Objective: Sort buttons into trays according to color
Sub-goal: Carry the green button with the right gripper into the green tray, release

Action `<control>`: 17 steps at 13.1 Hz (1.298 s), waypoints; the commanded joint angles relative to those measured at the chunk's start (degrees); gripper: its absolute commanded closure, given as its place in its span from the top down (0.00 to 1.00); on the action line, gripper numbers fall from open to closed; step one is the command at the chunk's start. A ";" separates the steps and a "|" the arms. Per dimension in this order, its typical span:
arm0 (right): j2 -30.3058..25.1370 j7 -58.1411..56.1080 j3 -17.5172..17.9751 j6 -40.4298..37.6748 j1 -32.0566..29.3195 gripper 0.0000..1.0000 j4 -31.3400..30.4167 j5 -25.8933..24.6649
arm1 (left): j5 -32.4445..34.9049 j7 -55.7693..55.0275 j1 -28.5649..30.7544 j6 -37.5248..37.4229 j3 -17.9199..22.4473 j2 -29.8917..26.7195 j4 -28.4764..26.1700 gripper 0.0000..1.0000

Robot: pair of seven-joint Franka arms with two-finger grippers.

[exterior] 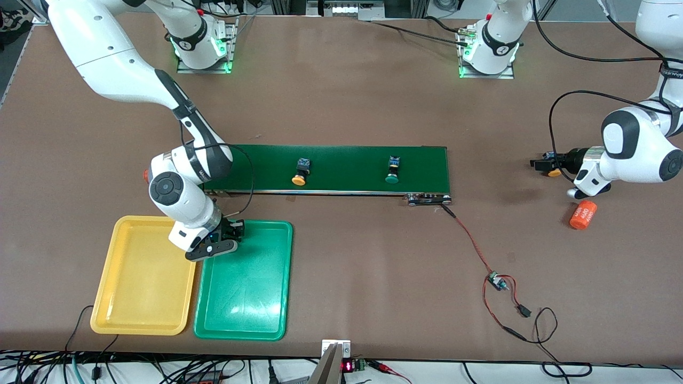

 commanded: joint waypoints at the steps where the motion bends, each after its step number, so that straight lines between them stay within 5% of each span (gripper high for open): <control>1: 0.42 -0.89 -0.29 0.43 0.45 0.15 1.20 -0.42 | 1.16 1.93 1.07 2.76 -0.64 -1.46 -2.89 1.00; 3: 0.59 -0.80 -0.29 0.52 0.45 0.53 1.20 -0.16 | 3.77 2.45 1.33 2.93 -0.64 -1.81 -2.72 1.00; 4: 0.68 -0.45 -0.29 0.61 0.45 0.81 1.20 -0.16 | 5.45 2.54 1.42 3.11 -0.64 -1.90 -2.72 1.00; 5: 0.77 -0.01 -0.29 0.61 0.54 0.93 1.20 -0.16 | 5.81 2.72 2.29 3.98 -0.64 -1.90 -2.72 1.00; 10: -0.28 0.69 -0.20 0.26 0.71 1.00 1.20 2.37 | 6.60 5.44 3.79 7.68 -0.64 0.12 -2.98 1.00; 11: -7.25 1.04 -0.63 -8.27 2.98 1.00 0.59 8.83 | 7.82 5.53 3.88 11.25 -0.64 0.29 -5.16 1.00; 15: -17.40 10.23 -0.64 -21.42 6.59 1.00 -2.57 11.09 | 7.84 9.37 5.02 16.90 -0.64 1.17 -8.16 0.99; 17: -20.84 15.87 -0.73 -24.51 8.44 1.00 -4.24 11.09 | 7.92 10.89 5.99 17.44 -0.64 1.00 -8.43 0.75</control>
